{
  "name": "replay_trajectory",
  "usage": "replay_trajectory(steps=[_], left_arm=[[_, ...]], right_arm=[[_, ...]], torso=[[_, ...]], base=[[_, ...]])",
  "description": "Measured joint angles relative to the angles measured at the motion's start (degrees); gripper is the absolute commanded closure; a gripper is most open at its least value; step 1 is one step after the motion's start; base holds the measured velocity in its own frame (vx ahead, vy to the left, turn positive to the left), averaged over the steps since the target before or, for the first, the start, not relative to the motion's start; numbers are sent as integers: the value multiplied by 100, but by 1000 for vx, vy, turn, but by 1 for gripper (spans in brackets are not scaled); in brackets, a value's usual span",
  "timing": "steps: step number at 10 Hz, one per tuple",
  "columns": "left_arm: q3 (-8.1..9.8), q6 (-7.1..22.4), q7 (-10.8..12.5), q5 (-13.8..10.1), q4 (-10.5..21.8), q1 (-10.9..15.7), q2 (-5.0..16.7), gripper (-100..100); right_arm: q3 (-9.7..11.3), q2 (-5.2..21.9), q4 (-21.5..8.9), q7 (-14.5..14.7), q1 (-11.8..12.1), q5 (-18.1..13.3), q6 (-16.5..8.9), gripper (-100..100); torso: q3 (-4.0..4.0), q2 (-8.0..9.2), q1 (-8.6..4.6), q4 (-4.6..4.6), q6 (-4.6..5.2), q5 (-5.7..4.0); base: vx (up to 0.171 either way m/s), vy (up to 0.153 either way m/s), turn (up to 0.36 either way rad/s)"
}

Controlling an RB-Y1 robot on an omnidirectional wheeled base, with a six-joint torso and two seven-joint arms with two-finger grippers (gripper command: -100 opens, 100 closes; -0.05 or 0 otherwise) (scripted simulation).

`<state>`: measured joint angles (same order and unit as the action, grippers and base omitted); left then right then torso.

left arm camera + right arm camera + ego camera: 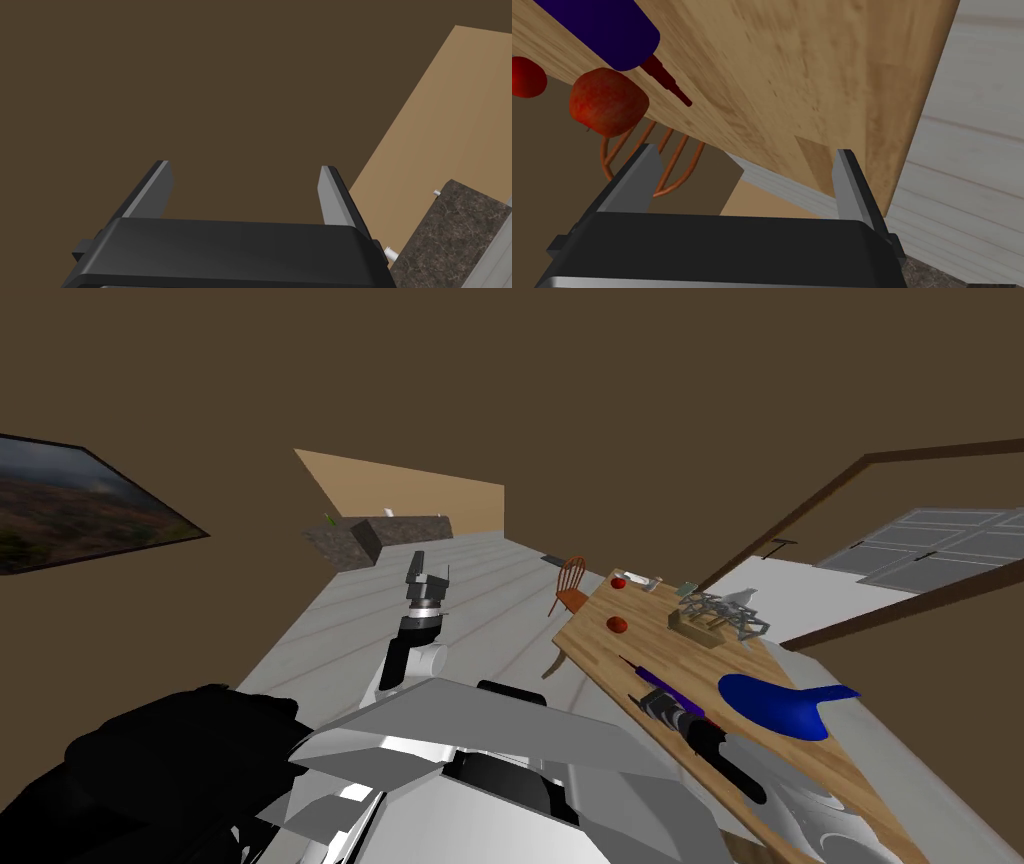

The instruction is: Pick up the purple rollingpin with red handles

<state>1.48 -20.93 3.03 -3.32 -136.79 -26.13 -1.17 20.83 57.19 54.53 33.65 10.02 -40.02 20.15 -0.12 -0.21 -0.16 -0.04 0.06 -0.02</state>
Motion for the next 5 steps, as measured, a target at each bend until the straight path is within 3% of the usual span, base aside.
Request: replay_trajectory(steps=[1, 3, 4, 5], left_arm=[[0, 0, 0, 0, 0, 0, 0, 0], [0, 0, 0, 0, 0, 1, 0, 0], [0, 0, 0, 0, 0, 0, 0, 0], [0, 0, 0, 0, 0, 0, 0, 0]], right_arm=[[2, -19, -212, 42, -69, -21, 57, -100], [221, 22, -813, 136, -189, -241, 60, -100], [196, 77, -841, 213, -53, -266, 36, -100], [361, 264, -745, 96, 65, -346, -95, -100]], torso=[[7, 12, 6, 2, 2, 1], [2, 3, -1, 1, -4, 0], [3, 5, -1, 1, 3, 1], [3, 4, -1, 2, -2, 2]], base=[[37, -28, 171], [66, -45, 198], [61, -45, 151], [49, -47, 79]])
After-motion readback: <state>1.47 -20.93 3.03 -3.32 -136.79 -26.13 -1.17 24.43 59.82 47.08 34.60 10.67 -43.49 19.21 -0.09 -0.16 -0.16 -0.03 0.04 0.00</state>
